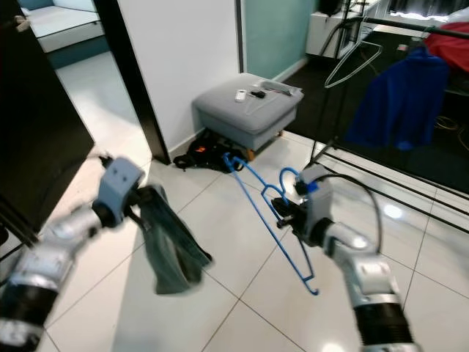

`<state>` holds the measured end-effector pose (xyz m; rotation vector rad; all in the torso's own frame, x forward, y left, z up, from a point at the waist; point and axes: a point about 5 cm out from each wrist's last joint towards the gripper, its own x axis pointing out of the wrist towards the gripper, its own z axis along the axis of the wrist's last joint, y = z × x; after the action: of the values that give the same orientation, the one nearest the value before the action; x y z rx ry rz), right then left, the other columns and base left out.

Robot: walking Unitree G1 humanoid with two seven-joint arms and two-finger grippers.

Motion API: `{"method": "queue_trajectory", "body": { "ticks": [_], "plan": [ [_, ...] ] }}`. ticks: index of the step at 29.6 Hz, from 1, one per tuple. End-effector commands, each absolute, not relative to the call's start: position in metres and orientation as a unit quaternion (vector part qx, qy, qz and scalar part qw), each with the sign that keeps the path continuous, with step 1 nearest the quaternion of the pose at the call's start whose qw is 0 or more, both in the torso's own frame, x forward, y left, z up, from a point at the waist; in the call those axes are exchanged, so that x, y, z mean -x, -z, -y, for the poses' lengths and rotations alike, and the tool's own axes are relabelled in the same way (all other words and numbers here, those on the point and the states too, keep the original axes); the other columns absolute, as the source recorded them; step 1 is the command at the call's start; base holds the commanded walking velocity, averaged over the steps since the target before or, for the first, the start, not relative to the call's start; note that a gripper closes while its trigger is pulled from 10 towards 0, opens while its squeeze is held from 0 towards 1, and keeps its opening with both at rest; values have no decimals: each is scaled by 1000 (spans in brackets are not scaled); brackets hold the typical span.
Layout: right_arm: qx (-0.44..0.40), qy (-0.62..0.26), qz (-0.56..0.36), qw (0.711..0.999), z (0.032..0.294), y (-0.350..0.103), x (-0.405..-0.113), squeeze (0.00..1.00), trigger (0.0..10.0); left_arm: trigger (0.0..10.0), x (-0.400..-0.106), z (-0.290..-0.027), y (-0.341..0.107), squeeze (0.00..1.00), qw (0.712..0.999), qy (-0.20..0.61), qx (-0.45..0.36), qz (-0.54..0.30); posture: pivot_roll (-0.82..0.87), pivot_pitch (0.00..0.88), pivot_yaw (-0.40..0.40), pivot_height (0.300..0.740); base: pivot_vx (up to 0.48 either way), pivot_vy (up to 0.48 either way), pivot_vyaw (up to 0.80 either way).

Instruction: Hang hanger

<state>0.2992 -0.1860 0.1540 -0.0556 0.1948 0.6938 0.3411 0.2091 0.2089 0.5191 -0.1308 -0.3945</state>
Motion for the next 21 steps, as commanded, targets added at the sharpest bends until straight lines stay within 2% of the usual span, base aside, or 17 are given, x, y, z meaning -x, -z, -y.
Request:
{"method": "queue_trajectory", "body": {
  "ticks": [1, 3, 5, 7, 12, 21],
  "plan": [
    [29, -403, -87, 910, 175, -163, -288, 0, 10000, 10000, -343, -208, -221, 0, 936, 198, -282, 78, -54, 65, 54, 740, 0, 0, 0],
    [44, -454, -85, 886, 173, -173, -276, 0, 10000, 10000, -346, -204, -236, 0, 924, 208, -307, 94, -51, 64, 55, 740, 0, 0, 0],
    [56, -473, -85, 875, 172, -178, -271, 0, 10000, 10000, -347, -202, -239, 0, 917, 216, -322, 96, -51, 60, 57, 740, 0, 0, 0],
    [56, -473, -85, 875, 172, -178, -271, 0, 10000, 10000, -347, -202, -239, 0, 917, 216, -322, 96, -51, 60, 57, 740, 0, 0, 0],
    [92, -485, -64, 867, 176, -197, -271, 0, 10000, 10000, -347, -197, -245, 0, 884, 243, -388, 90, -56, 53, 62, 740, 0, 0, 0],
    [107, -504, -59, 855, 167, -205, -269, 0, 10000, 10000, -349, -196, -250, 0, 871, 235, -425, 76, -54, 51, 62, 740, 0, 0, 0]
  ]
}}
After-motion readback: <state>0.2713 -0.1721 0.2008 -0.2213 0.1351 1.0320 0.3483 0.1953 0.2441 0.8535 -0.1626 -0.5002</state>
